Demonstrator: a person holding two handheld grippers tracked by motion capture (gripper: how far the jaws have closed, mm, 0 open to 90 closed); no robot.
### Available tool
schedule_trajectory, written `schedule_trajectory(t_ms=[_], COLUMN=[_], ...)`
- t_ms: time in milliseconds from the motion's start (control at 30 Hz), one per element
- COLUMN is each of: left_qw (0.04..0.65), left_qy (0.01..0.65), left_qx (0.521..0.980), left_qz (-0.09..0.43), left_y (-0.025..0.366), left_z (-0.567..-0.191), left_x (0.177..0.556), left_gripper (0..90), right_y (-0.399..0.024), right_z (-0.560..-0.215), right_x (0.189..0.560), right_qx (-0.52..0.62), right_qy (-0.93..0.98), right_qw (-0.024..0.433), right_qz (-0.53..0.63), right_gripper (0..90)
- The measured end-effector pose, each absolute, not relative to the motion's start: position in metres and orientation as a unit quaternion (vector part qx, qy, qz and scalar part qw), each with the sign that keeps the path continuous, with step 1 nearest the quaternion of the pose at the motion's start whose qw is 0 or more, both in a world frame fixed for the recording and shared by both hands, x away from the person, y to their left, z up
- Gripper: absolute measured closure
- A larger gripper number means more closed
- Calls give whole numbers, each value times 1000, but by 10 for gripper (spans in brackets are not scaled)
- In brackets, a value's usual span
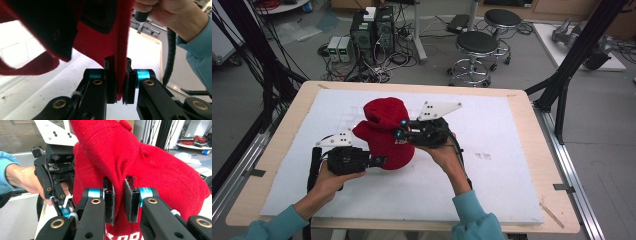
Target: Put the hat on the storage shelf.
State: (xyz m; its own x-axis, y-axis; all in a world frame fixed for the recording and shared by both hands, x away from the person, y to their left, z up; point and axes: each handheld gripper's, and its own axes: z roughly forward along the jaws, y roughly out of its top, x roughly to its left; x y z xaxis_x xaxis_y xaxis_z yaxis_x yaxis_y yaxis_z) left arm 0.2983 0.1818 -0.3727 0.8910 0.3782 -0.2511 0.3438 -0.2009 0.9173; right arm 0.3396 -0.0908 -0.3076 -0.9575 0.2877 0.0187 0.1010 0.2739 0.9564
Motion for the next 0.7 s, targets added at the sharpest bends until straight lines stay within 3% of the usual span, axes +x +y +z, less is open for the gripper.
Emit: schedule_trajectory(t_ms=[367,467,533,600,633,700], left_qw=[584,582,579,578,578,579], left_qy=[240,243,245,245,245,246], left_qx=[775,776,777,778,778,777], left_qz=[14,16,21,25,28,31], left_y=[182,182,183,183,183,183], left_z=[-372,-372,-372,-372,-372,-372], left_x=[298,298,299,298,298,298], left_gripper=[851,852,853,853,853,853], right_y=[-91,-91,-91,-90,-90,-90], right_z=[-308,-307,-307,-307,-307,-308], right_x=[340,339,338,338,338,338], right_qx=[120,118,119,133,133,144], right_qy=[796,795,794,792,792,790], right_qw=[78,82,85,98,98,110], right_qz=[588,589,590,587,587,586], right_gripper=[788,720,566,335,335,188])
